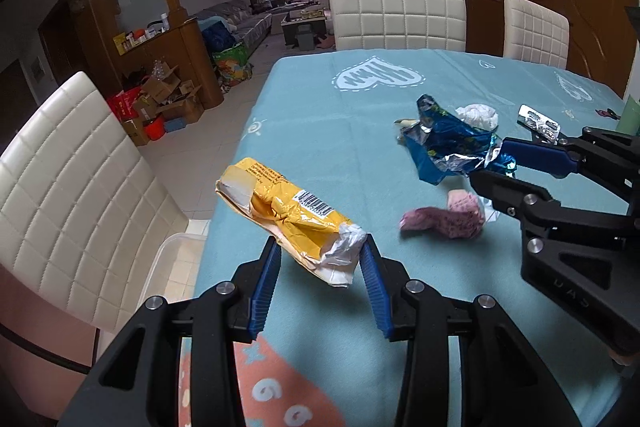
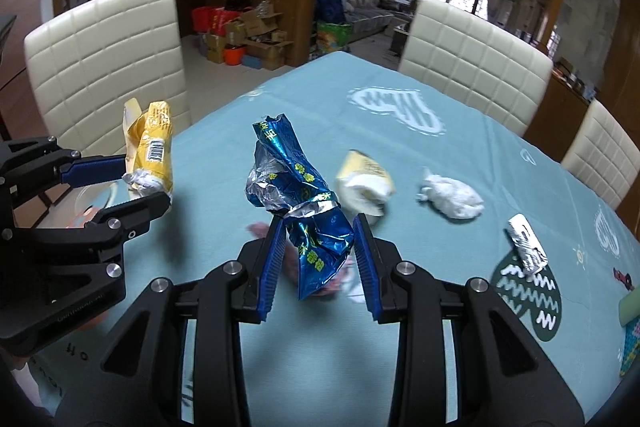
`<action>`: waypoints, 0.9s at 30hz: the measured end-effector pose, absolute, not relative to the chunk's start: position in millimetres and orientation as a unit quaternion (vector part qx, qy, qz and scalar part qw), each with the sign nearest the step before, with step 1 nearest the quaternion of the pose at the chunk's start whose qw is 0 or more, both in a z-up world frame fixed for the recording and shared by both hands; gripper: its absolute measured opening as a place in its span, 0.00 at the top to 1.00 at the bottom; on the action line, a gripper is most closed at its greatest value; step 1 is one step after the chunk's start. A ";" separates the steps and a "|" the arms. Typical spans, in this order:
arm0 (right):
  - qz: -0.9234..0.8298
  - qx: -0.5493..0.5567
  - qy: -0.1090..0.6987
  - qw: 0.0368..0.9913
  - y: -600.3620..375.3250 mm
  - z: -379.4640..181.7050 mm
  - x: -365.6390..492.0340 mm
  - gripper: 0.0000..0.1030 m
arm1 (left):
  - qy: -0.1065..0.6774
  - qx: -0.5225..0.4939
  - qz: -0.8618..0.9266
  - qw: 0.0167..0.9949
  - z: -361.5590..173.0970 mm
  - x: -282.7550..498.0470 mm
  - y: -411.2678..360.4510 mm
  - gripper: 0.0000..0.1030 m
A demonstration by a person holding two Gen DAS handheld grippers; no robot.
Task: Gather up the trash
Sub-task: 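Carry the yellow and blue foil wrappers over the bin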
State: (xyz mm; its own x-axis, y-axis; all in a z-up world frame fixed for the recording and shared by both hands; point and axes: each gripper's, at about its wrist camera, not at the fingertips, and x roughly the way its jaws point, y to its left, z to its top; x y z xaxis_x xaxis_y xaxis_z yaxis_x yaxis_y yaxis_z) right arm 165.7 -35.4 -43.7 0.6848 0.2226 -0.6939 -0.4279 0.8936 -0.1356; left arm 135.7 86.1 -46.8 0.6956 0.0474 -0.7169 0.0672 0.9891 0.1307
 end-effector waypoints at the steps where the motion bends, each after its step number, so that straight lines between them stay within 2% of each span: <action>1: 0.182 -0.147 0.354 0.905 -30.8 -43.7 163.8 0.65 | 0.390 0.073 -0.004 0.918 -46.9 133.6 89.0 0.61; 27: 0.259 -0.222 0.352 0.872 105.5 -60.2 142.7 0.65 | 0.395 0.033 0.075 0.915 -64.2 99.0 202.1 0.61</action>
